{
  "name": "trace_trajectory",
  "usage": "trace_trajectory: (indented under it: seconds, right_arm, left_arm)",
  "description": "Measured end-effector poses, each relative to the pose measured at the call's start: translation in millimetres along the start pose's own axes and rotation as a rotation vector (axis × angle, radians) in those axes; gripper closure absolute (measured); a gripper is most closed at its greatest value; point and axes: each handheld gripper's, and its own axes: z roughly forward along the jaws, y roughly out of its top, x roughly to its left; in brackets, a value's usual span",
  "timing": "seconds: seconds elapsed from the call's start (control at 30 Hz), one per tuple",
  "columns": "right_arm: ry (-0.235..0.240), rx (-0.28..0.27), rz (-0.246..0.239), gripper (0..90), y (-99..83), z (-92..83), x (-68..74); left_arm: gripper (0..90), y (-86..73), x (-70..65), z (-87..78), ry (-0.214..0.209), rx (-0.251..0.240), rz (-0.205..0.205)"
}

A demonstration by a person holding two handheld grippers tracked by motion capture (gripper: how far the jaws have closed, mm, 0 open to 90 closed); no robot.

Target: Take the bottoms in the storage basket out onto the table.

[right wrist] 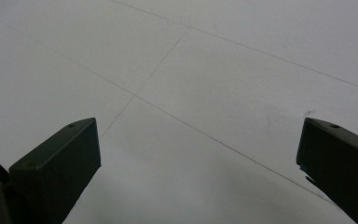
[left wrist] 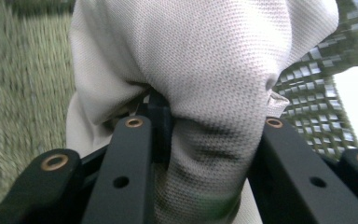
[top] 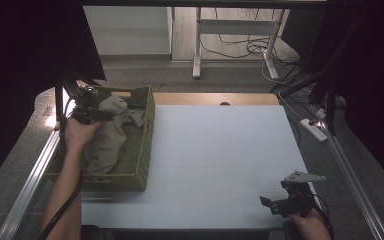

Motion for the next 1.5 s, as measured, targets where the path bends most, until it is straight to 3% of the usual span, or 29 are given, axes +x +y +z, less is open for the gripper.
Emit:
trace_trajectory:
  seconds: [0.27, 0.4, 0.87, 1.5]
  right_arm:
    - [0.004, -0.004, 0.002, 0.1, 0.4, 0.3, -0.3]
    - [0.003, -0.005, 0.002, 0.1, 0.5, 0.3, -0.5]
    - [0.006, -0.009, 0.013, 0.0, 0.4, -0.2, -1.5]
    - [0.010, -0.015, 0.017, 0.1, 0.2, -0.4, -2.2]
  left_arm:
    - [69.7, 9.0, -12.3, -30.1, -0.031, -0.024, 0.054]
    - [69.7, 13.9, -21.0, -44.9, -0.034, -0.044, 0.105]
    - [69.7, 30.7, -50.6, -85.6, -0.083, -0.120, 0.183]
    - [69.7, 46.0, -95.9, -116.0, -0.161, -0.194, 0.302]
